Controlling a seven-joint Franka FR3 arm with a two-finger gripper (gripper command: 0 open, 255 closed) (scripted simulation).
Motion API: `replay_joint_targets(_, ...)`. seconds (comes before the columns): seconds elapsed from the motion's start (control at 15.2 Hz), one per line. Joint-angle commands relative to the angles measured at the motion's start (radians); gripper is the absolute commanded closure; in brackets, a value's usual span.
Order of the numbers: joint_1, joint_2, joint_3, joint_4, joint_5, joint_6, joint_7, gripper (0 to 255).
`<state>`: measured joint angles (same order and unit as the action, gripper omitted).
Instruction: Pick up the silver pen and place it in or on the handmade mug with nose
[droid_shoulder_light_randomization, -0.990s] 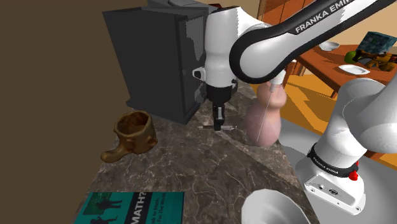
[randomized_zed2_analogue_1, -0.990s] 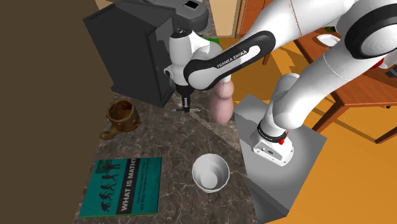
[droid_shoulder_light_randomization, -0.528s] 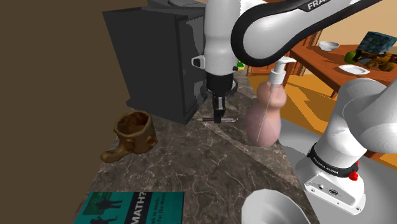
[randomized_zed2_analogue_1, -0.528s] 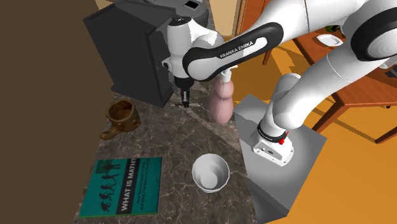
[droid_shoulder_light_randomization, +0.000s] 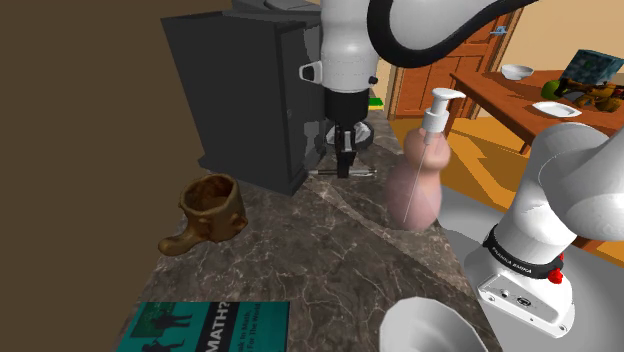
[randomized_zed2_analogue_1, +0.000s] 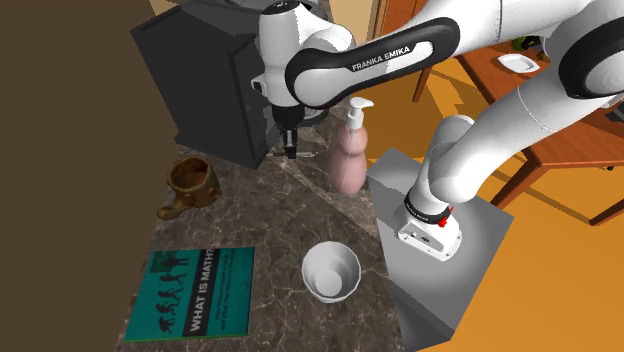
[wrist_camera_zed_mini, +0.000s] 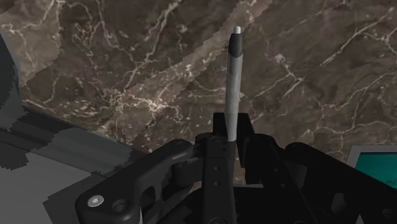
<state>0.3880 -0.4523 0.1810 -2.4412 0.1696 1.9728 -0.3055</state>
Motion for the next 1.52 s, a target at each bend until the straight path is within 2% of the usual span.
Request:
replay_joint_targets(0.0,-0.001,-0.009,-0.003,0.019,-0.002,-0.028,0.001,255)
replay_joint_targets(0.73,-0.004,-0.029,-0.014,0.147,-0.012,-0.177,0.012,255)
replay_joint_targets(1.06,0.004,0.158,0.042,0.320,-0.023,-0.155,0.086,255)
replay_joint_targets(1.45,0.021,0.391,0.099,0.567,-0.071,-0.166,0.183,255)
